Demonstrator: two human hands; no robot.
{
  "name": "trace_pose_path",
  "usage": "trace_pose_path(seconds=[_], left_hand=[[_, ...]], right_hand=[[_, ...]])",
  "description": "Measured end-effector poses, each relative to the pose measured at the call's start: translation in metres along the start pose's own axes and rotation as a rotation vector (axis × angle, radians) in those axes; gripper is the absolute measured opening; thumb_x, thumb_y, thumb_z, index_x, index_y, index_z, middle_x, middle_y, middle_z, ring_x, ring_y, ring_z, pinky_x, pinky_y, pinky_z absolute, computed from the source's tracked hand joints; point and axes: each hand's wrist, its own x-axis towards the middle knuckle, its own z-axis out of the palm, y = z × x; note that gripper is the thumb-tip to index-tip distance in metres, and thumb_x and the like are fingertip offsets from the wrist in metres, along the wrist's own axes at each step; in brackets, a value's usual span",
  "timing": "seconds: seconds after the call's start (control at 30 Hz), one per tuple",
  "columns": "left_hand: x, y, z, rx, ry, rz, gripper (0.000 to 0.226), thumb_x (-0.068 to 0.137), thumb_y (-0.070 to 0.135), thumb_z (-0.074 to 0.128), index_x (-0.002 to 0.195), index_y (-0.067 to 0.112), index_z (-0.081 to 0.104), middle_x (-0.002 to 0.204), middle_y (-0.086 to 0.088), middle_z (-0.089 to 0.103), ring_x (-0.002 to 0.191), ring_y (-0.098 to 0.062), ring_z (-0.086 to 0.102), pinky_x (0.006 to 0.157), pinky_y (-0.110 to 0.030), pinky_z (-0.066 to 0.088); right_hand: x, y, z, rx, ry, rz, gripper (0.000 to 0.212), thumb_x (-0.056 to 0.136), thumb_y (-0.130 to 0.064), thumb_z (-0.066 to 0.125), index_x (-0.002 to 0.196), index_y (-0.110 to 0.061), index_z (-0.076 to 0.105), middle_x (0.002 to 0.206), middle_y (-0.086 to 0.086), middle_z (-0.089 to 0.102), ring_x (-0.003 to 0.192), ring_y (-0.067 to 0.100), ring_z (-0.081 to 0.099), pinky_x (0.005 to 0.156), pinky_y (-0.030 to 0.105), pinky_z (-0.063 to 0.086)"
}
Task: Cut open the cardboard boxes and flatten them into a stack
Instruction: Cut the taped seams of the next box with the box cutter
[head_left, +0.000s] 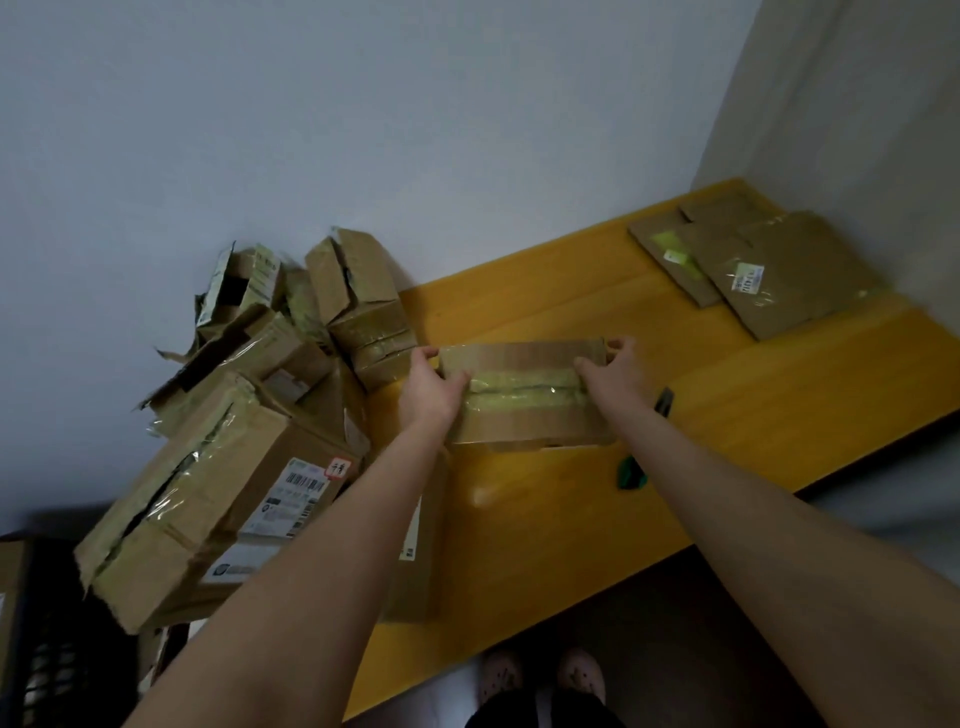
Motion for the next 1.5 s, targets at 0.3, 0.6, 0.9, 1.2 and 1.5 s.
trace_pose_path(seconds=[0.3, 0.6, 0.9, 1.2, 1.5], left_hand=[[-0.013, -0.020, 0.026, 0.444, -0.218, -0.008, 0.082, 0.088, 0.026, 0.069, 0.152, 0.029, 0.018, 0.152, -0.017, 0.021, 0.132, -0.038, 0.040, 0.105, -0.045, 0.038], [-0.027, -0.008, 0.056, 0.997, -0.361, 0.435, 0.132, 0.069, 0.053, 0.079, 0.152, 0.015, -0.016, 0.161, -0.005, -0.017, 0.148, -0.029, -0.014, 0.120, -0.049, -0.002], [-0.018, 0.011, 0.080, 1.091, -0.443, 0.408, 0.140, 0.063, 0.055, 0.082, 0.152, 0.013, -0.018, 0.161, -0.009, -0.011, 0.148, -0.035, -0.005, 0.117, -0.059, 0.005], [-0.016, 0.002, 0.086, 1.120, -0.430, 0.451, 0.142, 0.060, 0.064, 0.079, 0.152, 0.018, -0.019, 0.161, -0.007, -0.006, 0.147, -0.038, -0.002, 0.115, -0.063, 0.009], [-0.026, 0.000, 0.080, 1.164, -0.373, 0.569, 0.136, 0.063, 0.062, 0.078, 0.152, 0.015, -0.014, 0.158, -0.010, 0.004, 0.144, -0.041, 0.007, 0.116, -0.059, 0.014]], right_hand=[[0.008, 0.039, 0.034, -0.231, -0.162, -0.025, 0.075, 0.089, -0.009, 0.061, 0.152, -0.021, 0.022, 0.148, 0.007, 0.039, 0.128, 0.029, 0.045, 0.100, 0.036, 0.044], [0.001, 0.053, 0.028, -0.425, -0.209, -0.110, 0.067, 0.097, -0.032, 0.048, 0.153, -0.033, 0.011, 0.155, 0.007, 0.027, 0.139, 0.035, 0.028, 0.112, 0.044, 0.028], [-0.003, 0.116, -0.006, -0.630, -0.146, 0.161, 0.055, 0.098, -0.039, 0.043, 0.147, -0.029, 0.021, 0.143, 0.016, 0.024, 0.123, 0.035, 0.035, 0.093, 0.041, 0.039], [0.008, 0.127, 0.008, -0.742, -0.067, 0.123, 0.035, 0.096, -0.025, 0.051, 0.128, -0.021, 0.037, 0.130, 0.016, 0.037, 0.110, 0.033, 0.045, 0.077, 0.039, 0.043], [0.013, 0.113, 0.006, -0.179, -0.162, 0.263, 0.034, 0.095, -0.019, 0.051, 0.125, -0.004, 0.050, 0.102, 0.011, 0.059, 0.082, 0.024, 0.057, 0.061, 0.032, 0.048]])
